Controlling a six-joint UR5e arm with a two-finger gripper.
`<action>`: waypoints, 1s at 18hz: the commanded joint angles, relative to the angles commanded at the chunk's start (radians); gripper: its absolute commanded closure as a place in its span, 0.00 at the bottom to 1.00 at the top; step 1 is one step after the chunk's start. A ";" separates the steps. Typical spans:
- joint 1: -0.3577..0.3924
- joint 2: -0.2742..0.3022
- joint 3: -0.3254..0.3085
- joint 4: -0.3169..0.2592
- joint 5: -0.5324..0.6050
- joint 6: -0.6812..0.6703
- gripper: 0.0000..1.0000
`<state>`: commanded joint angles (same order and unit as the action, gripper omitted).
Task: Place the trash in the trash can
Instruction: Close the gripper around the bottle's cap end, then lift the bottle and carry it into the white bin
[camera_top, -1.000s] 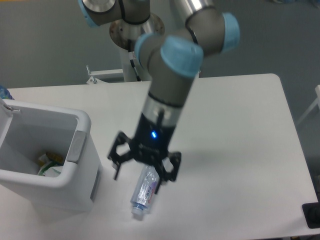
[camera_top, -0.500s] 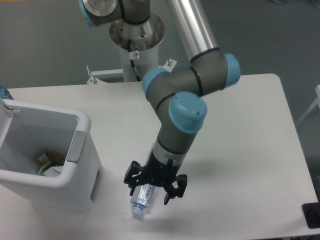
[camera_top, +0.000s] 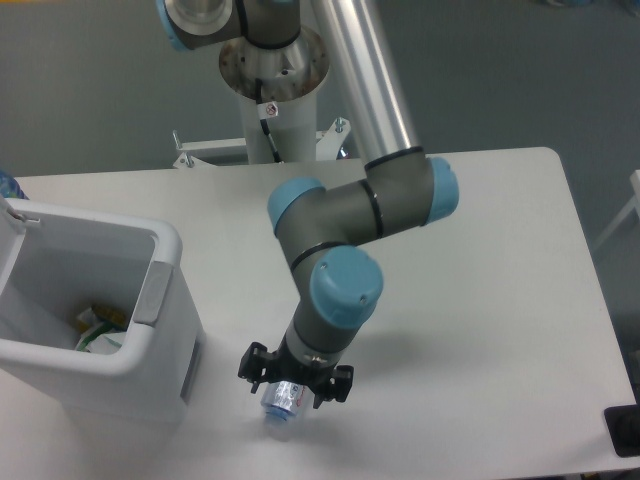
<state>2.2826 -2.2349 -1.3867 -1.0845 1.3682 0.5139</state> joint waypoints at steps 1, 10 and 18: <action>-0.006 -0.009 0.000 0.000 0.015 0.000 0.00; -0.020 -0.031 0.014 -0.002 0.074 0.005 0.36; -0.018 -0.020 0.047 0.000 0.072 0.002 0.79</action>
<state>2.2641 -2.2550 -1.3393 -1.0845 1.4404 0.5154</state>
